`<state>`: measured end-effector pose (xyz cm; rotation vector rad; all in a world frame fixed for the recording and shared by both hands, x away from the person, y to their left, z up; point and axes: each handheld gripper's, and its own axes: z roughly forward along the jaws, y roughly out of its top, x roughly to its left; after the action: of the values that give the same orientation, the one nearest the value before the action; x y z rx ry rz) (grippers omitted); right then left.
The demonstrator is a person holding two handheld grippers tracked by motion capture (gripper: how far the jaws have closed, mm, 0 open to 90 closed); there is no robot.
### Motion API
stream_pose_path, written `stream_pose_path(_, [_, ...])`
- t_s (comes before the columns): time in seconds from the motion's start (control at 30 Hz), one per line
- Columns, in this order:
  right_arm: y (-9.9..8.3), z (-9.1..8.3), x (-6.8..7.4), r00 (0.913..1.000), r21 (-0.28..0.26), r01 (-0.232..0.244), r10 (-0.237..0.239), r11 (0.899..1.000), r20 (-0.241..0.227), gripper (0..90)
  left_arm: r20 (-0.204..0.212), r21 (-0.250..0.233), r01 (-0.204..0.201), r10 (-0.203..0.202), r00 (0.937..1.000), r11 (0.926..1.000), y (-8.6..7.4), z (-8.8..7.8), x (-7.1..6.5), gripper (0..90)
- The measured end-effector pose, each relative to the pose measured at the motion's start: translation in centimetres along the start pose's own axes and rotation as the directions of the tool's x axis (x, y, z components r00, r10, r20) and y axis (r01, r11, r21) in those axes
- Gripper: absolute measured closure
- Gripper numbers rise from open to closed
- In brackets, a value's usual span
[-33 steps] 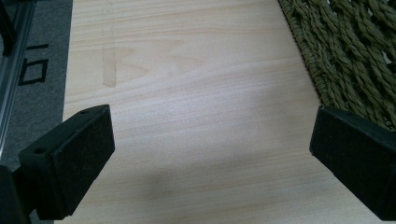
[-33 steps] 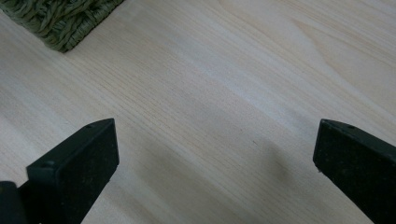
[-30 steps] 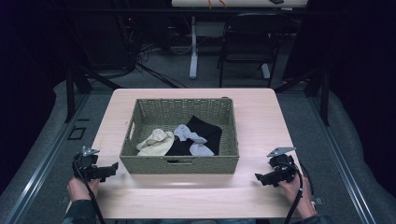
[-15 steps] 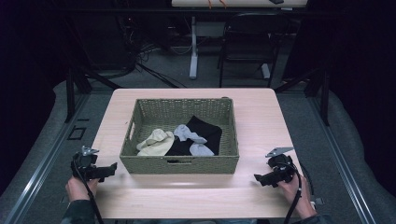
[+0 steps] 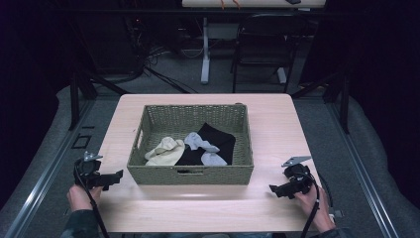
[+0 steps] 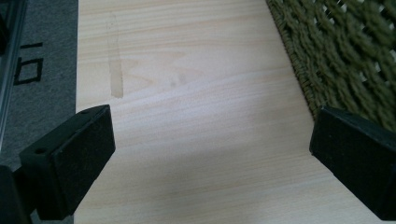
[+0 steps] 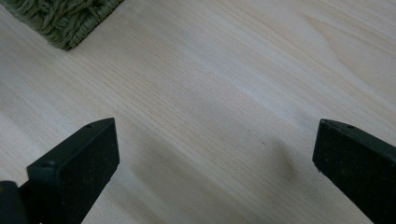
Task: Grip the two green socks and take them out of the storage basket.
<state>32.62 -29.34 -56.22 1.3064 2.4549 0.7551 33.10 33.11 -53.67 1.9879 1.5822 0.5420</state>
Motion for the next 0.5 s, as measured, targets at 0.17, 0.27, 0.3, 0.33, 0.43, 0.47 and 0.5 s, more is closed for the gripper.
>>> stream_pose_path(0.17, [0.0,-0.1,0.1,1.0,-0.002,0.005,-0.005,1.0,0.002,0.0,0.01,-0.023,-0.006,0.006,0.9999,0.9997,0.8,-1.2,-0.1,0.2])
stream_pose_path(0.27, [0.0,0.0,0.1,0.9999,0.015,0.01,-0.01,1.0,0.006,0.0,0.024,-0.042,-0.003,0.004,0.9997,0.9991,1.3,-1.8,-0.1,0.2])
stream_pose_path(0.3, [0.0,0.0,0.1,0.9999,0.017,0.01,-0.01,1.0,0.007,0.0,0.029,-0.043,-0.006,0.008,0.9996,0.9991,1.4,-1.9,-0.2,0.2])
stream_pose_path(0.33, [-0.1,0.0,0.1,0.9999,0.017,0.011,-0.011,1.0,0.011,0.0,0.033,-0.048,-0.007,0.009,0.9994,0.9988,1.5,-2.1,-0.3,0.1])
stream_pose_path(0.43, [0.0,0.0,0.1,0.9998,0.024,0.017,-0.018,1.0,0.01,0.0,0.035,-0.061,-0.019,0.021,0.9991,0.9979,2.0,-2.8,-0.6,0.2])
stream_pose_path(0.47, [-0.1,0.0,0.1,0.9998,0.017,0.012,-0.012,1.0,0.017,0.0,0.044,-0.066,-0.017,0.02,0.9988,0.9977,2.1,-3.1,-0.7,0.2])
stream_pose_path(0.5, [-0.1,0.0,0.1,0.9998,0.016,0.011,-0.011,1.0,0.018,0.5,0.048,-0.072,-0.018,0.021,0.9986,0.9972,2.3,-3.3,-0.7,0.2])
